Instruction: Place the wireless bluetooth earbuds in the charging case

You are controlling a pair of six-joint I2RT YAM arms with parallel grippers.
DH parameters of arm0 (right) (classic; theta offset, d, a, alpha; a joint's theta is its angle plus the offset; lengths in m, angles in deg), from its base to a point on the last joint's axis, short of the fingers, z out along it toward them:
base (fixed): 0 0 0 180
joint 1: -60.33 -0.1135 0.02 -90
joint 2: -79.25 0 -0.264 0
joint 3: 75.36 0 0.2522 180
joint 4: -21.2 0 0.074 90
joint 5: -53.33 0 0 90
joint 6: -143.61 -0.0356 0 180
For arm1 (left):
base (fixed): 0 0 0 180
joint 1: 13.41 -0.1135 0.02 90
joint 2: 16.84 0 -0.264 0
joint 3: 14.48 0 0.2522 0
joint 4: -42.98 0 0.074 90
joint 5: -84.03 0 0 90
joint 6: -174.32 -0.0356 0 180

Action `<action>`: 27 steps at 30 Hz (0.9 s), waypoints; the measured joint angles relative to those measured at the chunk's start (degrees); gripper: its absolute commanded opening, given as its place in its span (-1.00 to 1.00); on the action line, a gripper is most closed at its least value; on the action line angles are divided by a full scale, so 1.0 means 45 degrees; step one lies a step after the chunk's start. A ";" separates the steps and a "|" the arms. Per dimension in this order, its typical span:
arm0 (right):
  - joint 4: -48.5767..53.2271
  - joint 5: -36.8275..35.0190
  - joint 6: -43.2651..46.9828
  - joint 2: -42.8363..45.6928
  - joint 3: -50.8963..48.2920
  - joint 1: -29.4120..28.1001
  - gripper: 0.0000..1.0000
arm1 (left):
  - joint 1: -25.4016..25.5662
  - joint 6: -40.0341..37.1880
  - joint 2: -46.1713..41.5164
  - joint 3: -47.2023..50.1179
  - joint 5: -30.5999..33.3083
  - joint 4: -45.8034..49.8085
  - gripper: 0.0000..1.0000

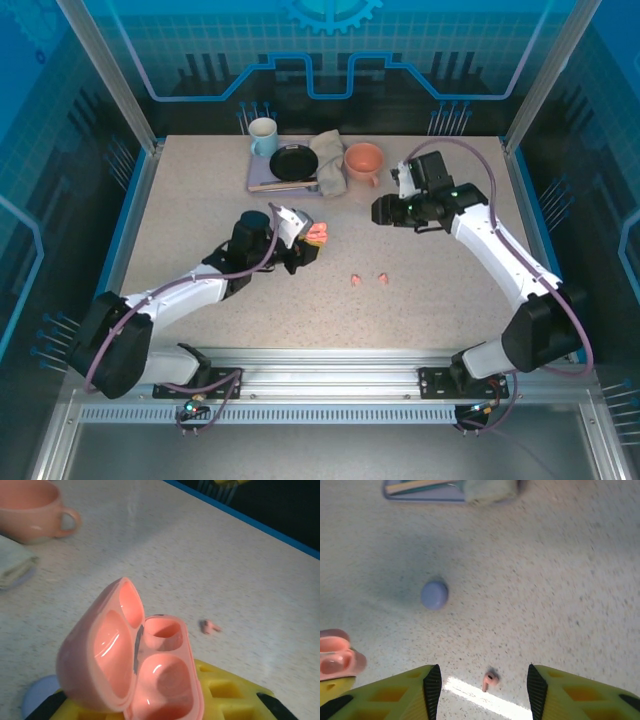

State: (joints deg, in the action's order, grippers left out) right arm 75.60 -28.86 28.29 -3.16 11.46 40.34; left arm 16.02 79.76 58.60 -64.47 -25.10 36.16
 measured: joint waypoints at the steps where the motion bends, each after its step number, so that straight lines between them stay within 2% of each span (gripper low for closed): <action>1: 0.0000 -0.0257 -0.0325 0.0073 -0.0262 -0.0068 0.03 | 0.0117 0.0005 0.0000 0.0296 0.0495 -0.0787 -1.00; 5: 0.0034 -0.1073 -0.1409 0.0053 -0.0913 -0.0272 0.03 | 0.0860 -0.0083 0.0000 0.0865 0.1909 -0.3434 -1.00; 11: 0.0316 -0.1977 -0.2317 -0.0850 -0.0986 -0.1341 0.03 | 0.1812 -0.0685 -0.0141 0.1311 0.3361 -0.5897 -1.00; 20: 0.0860 -0.2749 -0.2929 -0.2725 -0.0437 -0.2686 0.02 | 0.1904 -0.1661 -0.0913 0.1433 0.4381 -0.7077 -1.00; 27: 0.1311 -0.3133 -0.3672 -0.4070 0.0151 -0.3575 0.03 | 0.1817 -0.1690 -0.0937 0.1438 0.4750 -0.7140 -1.00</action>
State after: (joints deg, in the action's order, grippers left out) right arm 81.50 -42.96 11.77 -21.47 12.14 24.25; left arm 24.19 72.16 54.38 -58.00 -3.72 4.03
